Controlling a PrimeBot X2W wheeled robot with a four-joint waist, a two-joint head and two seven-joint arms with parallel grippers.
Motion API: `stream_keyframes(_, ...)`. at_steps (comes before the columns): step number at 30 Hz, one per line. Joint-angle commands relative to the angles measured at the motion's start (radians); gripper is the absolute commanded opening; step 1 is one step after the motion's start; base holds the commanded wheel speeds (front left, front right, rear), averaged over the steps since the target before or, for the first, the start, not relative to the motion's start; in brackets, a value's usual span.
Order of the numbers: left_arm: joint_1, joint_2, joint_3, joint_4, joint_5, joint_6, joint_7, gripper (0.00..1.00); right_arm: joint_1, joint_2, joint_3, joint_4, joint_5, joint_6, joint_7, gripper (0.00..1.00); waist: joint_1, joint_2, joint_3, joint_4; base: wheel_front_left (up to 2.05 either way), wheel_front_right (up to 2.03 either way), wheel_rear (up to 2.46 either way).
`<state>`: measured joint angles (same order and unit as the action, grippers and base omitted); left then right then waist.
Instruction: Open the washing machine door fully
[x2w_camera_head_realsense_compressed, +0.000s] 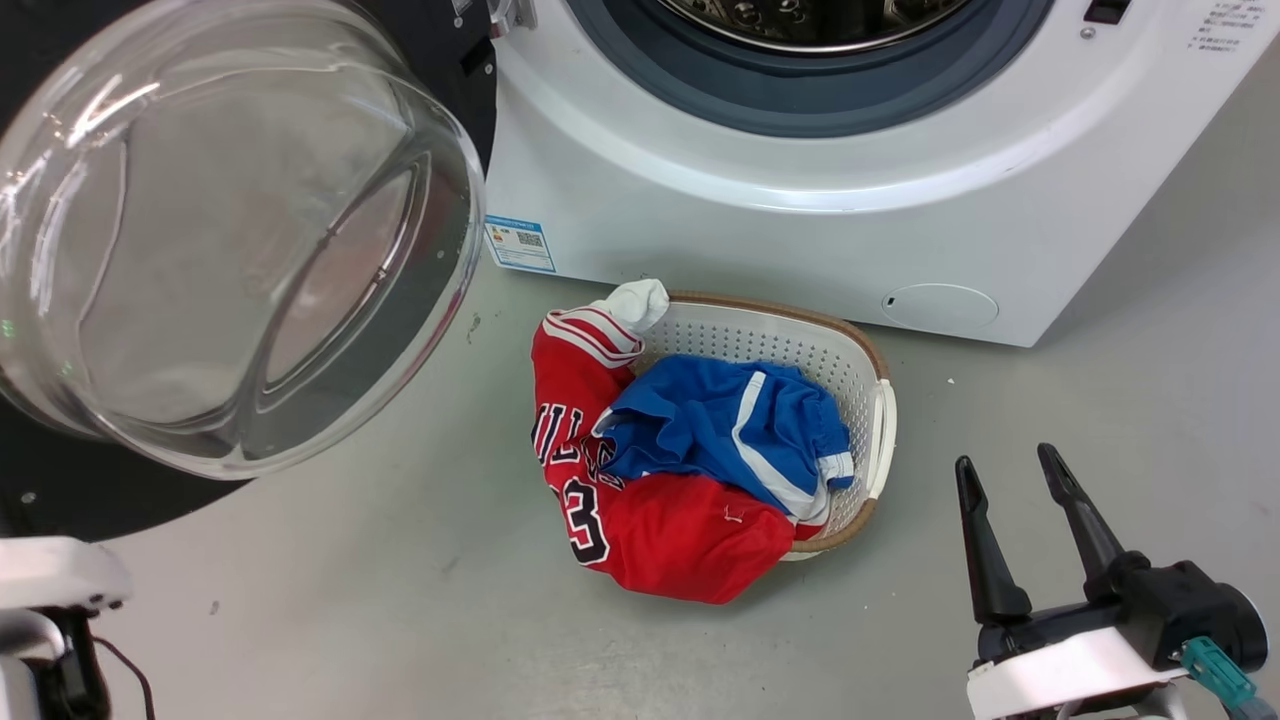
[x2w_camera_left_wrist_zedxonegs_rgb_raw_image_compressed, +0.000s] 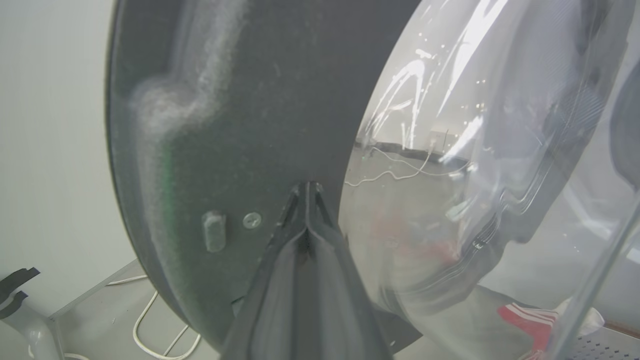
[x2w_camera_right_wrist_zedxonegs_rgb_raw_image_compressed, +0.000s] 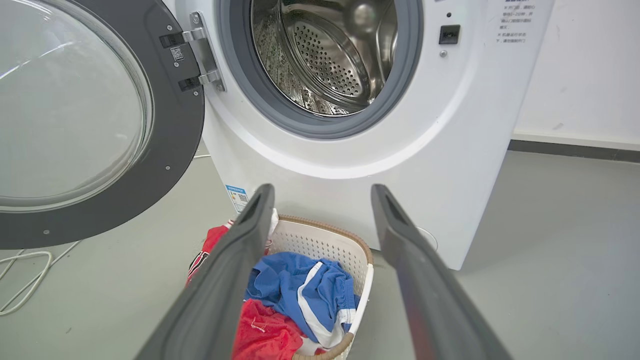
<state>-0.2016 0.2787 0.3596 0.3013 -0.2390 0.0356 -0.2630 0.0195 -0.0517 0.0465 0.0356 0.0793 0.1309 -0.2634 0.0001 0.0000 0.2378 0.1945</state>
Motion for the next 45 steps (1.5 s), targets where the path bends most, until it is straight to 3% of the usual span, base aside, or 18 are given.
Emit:
stream_keyframes(1, -0.031, 0.012, 0.015, 0.01, 0.006, -0.005, -0.003, 0.0, -0.018, 0.003, 0.0, -0.001, -0.004, 0.0, -0.002, 1.0, -0.0001, 0.0, 0.004, -0.002, 0.0, 0.0, 0.0)
stream_keyframes(10, -0.113, 0.04, 0.092, 0.108, 0.032, -0.048, -0.002, 0.0, -0.022, 0.003, 0.0, -0.002, -0.006, 0.0, -0.002, 1.0, -0.0001, 0.0, 0.012, -0.027, 0.0, 0.0, 0.0)
stream_keyframes(23, -0.108, 0.032, 0.155, 0.167, 0.104, -0.112, -0.003, 0.0, 0.001, 0.003, -0.003, 0.007, 0.023, 0.0, -0.002, 1.0, -0.0001, 0.0, -0.041, -0.04, 0.0, 0.0, 0.0)
stream_keyframes(35, 0.036, -0.061, 0.099, 0.004, 0.167, -0.157, -0.003, 0.0, 0.047, 0.003, -0.037, -0.026, 0.043, 0.0, -0.002, 1.0, -0.0001, 0.0, -0.155, -0.035, 0.0, 0.0, 0.0)
stream_keyframes(45, 0.163, -0.174, -0.07, -0.202, 0.213, -0.163, -0.003, 0.0, 0.08, 0.003, -0.08, -0.089, 0.04, 0.0, -0.002, 1.0, -0.0001, 0.0, -0.21, -0.053, 0.0, 0.0, 0.0)
